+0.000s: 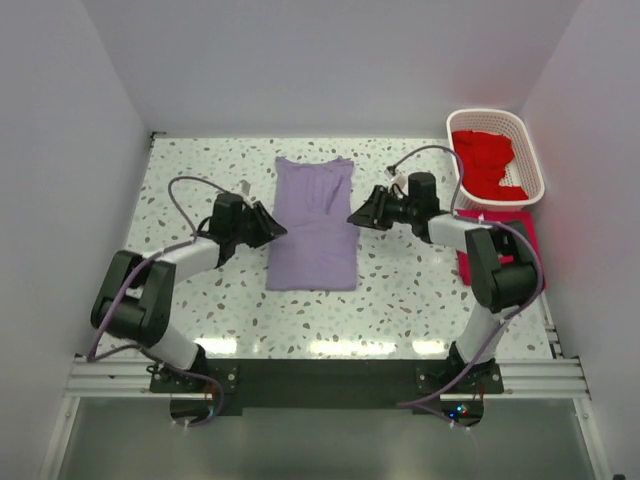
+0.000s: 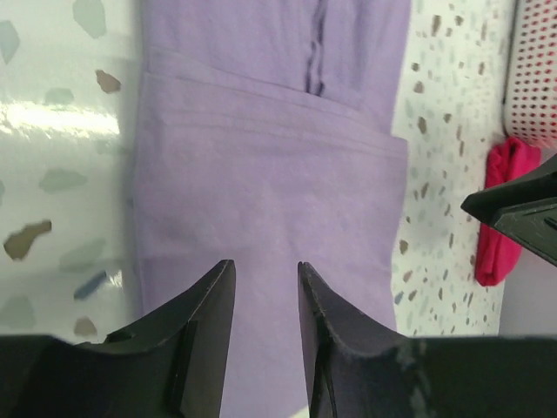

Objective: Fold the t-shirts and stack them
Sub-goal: Fold the tshirt

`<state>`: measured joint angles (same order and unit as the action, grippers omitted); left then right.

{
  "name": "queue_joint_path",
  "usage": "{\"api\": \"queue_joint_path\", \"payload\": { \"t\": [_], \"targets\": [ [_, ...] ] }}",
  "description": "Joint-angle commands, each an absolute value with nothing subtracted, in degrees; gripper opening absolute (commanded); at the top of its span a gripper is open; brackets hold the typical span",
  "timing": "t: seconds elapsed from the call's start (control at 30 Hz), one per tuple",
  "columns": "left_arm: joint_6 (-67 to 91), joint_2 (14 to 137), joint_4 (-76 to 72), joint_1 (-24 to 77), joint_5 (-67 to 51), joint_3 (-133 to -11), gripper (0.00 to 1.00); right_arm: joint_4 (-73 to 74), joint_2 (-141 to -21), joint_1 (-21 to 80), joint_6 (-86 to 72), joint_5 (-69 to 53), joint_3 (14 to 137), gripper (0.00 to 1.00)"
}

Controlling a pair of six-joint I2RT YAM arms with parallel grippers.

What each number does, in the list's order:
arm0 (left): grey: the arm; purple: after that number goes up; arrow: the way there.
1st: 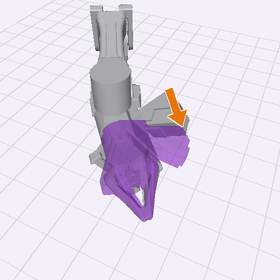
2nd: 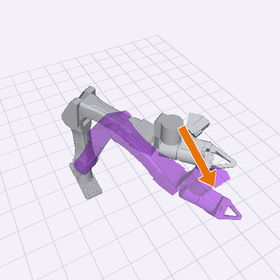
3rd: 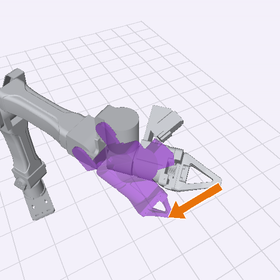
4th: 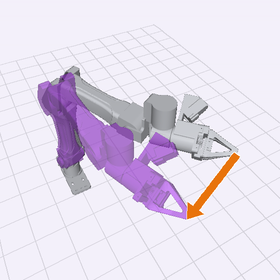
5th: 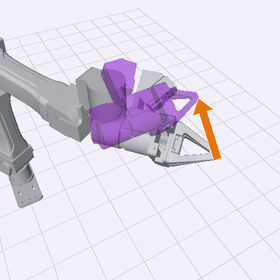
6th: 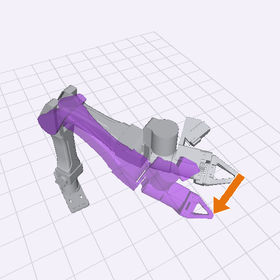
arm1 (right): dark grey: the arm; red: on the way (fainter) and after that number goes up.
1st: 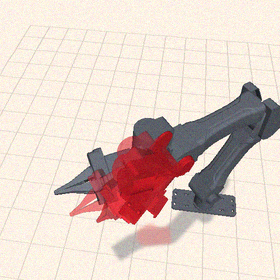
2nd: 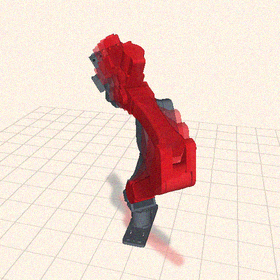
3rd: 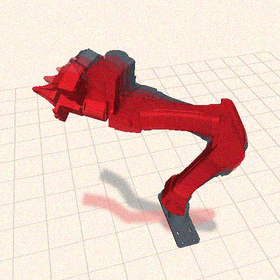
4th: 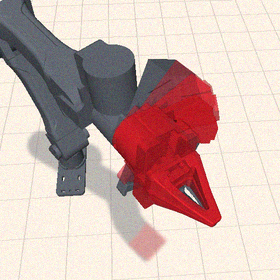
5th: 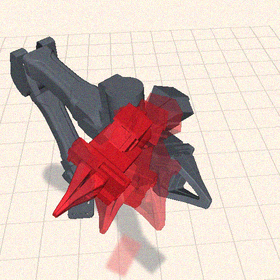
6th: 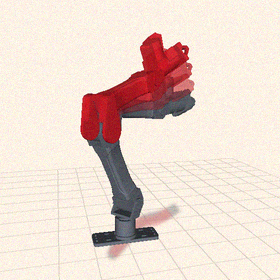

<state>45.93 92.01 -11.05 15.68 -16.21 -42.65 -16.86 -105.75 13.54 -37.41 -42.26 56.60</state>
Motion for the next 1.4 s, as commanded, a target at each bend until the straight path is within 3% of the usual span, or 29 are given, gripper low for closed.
{"api": "queue_joint_path", "payload": {
  "t": [0.0, 0.2, 0.33, 0.57, 0.67, 0.9, 1.13, 1.23, 1.37],
  "targets": [
    [45.5, 81.8, -8.2, 18.2, -16.0, -38.2, 0.40, -22.1, -96.6, 17.6, -41.6, -45.5, 50.8, 0.40],
    [46.6, 75.2, -7.2, 23.0, -14.9, -27.8, 0.37, -32.1, -93.7, 23.8, -48.1, -48.0, 36.4, 0.42],
    [48.1, 75.6, -9.2, 23.1, -14.4, -22.9, 0.33, -34.9, -100.3, 23.8, -46.1, -46.9, 32.2, 0.42],
    [50.3, 74.5, -5.8, 22.8, -10.7, -18.1, 0.28, -46.5, -113.9, 16.5, -48.9, -47.5, 26.1, 0.41],
    [50.4, 70.2, -2.8, 21.3, -9.8, -16.5, 0.28, -49.0, -112.6, 15.1, -51.1, -49.1, 23.8, 0.40],
    [46.9, 60.9, 12.8, 22.1, -4.0, -23.4, 0.40, -17.1, -93.1, 16.1, -35.5, -42.6, 29.2, 0.44],
    [45.1, 65.4, 28.5, 32.5, 6.4, -36.3, 0.51, 16.6, -78.4, 24.9, -25.9, -23.1, 40.2, 0.54],
    [45.2, 69.9, 31.7, 36.1, 10.0, -39.7, 0.56, 23.9, -76.1, 28.6, -25.2, -12.7, 43.4, 0.63],
    [44.5, 75.0, 32.0, 38.1, 11.5, -42.3, 0.59, 28.8, -75.1, 31.8, -25.2, -4.2, 45.3, 0.64]
  ]
}}
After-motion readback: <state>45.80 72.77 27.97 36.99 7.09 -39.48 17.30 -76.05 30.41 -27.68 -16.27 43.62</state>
